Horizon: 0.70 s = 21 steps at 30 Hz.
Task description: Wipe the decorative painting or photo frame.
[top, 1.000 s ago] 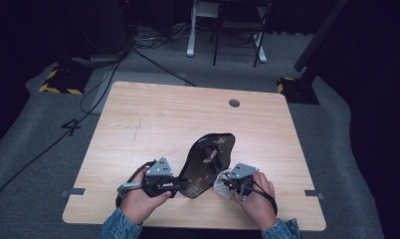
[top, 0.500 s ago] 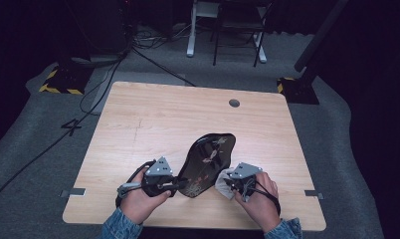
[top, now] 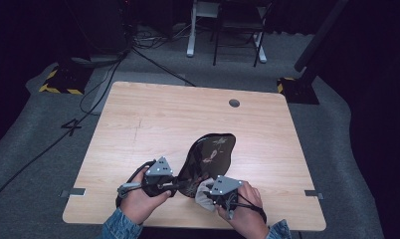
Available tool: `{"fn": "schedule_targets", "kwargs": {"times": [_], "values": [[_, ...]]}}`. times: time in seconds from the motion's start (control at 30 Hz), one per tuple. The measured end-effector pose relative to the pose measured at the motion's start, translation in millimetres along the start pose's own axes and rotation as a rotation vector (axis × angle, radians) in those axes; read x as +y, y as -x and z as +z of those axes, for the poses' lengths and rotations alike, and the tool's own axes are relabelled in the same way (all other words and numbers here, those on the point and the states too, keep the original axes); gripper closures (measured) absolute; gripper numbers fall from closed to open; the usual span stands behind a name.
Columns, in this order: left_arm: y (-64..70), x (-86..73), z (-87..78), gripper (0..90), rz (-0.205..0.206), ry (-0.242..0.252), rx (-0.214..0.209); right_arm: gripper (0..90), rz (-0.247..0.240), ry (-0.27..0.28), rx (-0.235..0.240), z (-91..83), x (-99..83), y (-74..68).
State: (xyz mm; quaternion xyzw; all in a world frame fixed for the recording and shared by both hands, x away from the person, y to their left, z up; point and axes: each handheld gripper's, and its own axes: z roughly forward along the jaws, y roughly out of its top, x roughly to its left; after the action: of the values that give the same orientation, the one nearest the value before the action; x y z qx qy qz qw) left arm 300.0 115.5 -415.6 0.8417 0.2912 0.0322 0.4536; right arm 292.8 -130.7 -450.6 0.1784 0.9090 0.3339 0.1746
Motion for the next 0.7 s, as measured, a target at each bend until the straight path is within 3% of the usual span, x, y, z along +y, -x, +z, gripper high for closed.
{"fn": "schedule_targets", "kwargs": {"times": [0.7], "values": [[-0.2,-0.3,-0.1,77.9,-0.007,-0.009,-0.01,77.4,0.082,-0.056,-0.041,10.0,-24.1,28.5]]}}
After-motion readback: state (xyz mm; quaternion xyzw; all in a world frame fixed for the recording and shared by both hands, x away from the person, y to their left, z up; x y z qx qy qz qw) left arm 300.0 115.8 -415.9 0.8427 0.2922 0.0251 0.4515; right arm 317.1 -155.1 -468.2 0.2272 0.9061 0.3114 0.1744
